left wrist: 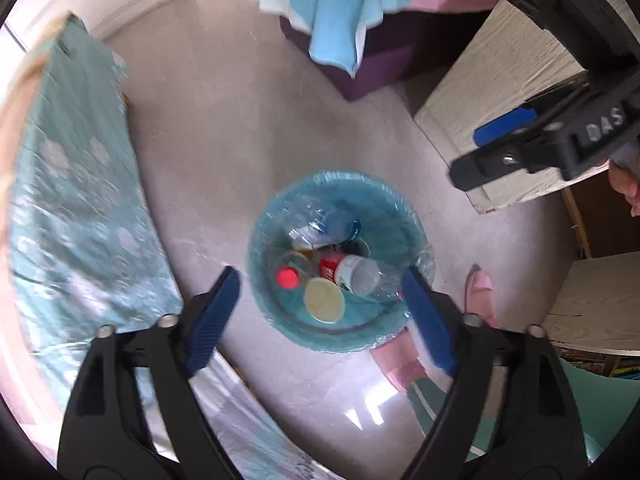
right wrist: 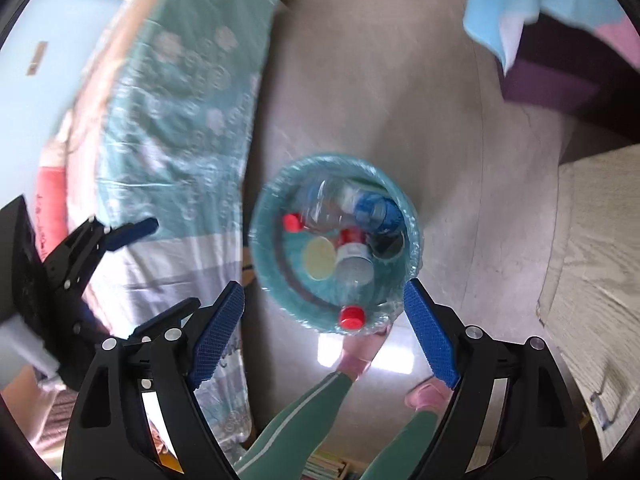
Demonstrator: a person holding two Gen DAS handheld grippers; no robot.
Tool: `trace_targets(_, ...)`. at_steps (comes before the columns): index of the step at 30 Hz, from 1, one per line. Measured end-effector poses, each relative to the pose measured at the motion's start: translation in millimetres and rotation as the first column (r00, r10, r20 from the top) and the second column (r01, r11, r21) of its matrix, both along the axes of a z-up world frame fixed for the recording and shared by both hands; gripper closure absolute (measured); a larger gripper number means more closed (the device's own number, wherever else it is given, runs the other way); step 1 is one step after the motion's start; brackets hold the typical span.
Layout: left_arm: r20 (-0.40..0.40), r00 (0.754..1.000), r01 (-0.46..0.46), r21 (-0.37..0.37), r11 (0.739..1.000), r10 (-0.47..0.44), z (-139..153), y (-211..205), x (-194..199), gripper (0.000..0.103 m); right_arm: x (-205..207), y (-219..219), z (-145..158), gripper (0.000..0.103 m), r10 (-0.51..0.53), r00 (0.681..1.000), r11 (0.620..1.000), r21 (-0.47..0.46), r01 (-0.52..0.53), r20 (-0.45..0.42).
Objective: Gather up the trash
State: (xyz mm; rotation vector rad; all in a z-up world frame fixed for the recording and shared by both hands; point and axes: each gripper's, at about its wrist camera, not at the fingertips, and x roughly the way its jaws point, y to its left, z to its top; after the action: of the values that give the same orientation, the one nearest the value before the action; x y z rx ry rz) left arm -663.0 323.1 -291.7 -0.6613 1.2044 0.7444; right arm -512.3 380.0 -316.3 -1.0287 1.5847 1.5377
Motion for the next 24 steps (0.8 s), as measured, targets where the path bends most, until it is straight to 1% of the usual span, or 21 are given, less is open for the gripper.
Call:
trace_targets(2,0.015,1.000,0.013,0.037,0.999,-0.014,28,-1,0,0.014,4,-7,37,0.021,0.012,1.000,0.998,0.058,-0.012,-0.011)
trace_targets(4,0.018,0.999,0.026,0.057,0.998,-0.027,58,0,3,0.013,11,-14,74,0.019,0.018,1.000,0.993,0.118,-0.015,-0.020)
trace_targets(5,0.016,0.999,0.033,0.063,0.997,-0.034,69,0,5,0.011,15,-18,95,0.018,0.013,1.000,0.988,0.151,-0.010,-0.019)
trace_targets(7,0.012,0.999,0.049,0.082,0.995,-0.050,97,1,12,0.009,26,-27,137,0.016,-0.004,1.000,0.976,0.219,0.010,-0.027)
trace_targets(8,0.026,0.997,0.066,0.096,0.993,-0.069,119,2,19,0.008,32,-33,161,0.016,-0.012,0.999,0.967,0.256,0.019,-0.030)
trace_targets(9,0.034,0.996,0.078,0.108,0.991,-0.082,133,2,25,0.007,39,-38,182,0.016,-0.019,0.999,0.957,0.289,0.029,-0.039)
trace_targets(11,0.046,0.991,0.118,0.148,0.982,-0.126,171,5,44,0.007,55,-50,227,0.015,-0.043,0.998,0.931,0.361,0.055,-0.041)
trace_targets(12,0.053,0.988,0.135,0.163,0.977,-0.145,185,5,53,0.007,66,-58,254,0.015,-0.063,0.997,0.911,0.405,0.075,-0.043)
trace_targets(13,0.061,0.984,0.154,0.185,0.971,-0.168,201,5,63,0.007,77,-66,275,0.015,-0.082,0.996,0.894,0.439,0.090,-0.037)
trace_targets(16,0.105,0.967,0.198,0.267,0.943,-0.233,257,4,101,0.007,114,-95,332,0.014,-0.172,0.985,0.836,0.526,0.159,-0.023)
trace_targets(18,0.158,0.949,0.212,0.325,0.922,-0.274,296,-1,128,0.007,142,-119,362,0.014,-0.242,0.970,0.797,0.568,0.204,-0.008)
trace_targets(20,0.188,0.931,0.235,0.354,0.905,-0.314,329,-6,160,0.007,170,-146,386,0.014,-0.329,0.944,0.761,0.597,0.256,0.015)
trace_targets(21,0.201,0.919,0.250,0.372,0.894,-0.340,343,-10,176,0.007,188,-165,399,0.014,-0.377,0.926,0.732,0.616,0.292,0.009)
trace_targets(22,0.211,0.908,0.262,0.390,0.883,-0.363,357,-15,192,0.007,202,-180,408,0.014,-0.414,0.910,0.711,0.626,0.319,0.007)
trace_targets(23,0.222,0.889,0.286,0.414,0.864,-0.401,375,-23,214,0.007,220,-201,419,0.014,-0.464,0.886,0.684,0.640,0.350,0.011)
trace_targets(24,0.229,0.873,0.307,0.429,0.850,-0.431,385,-29,230,0.007,232,-218,426,0.014,-0.498,0.867,0.664,0.649,0.371,0.015)
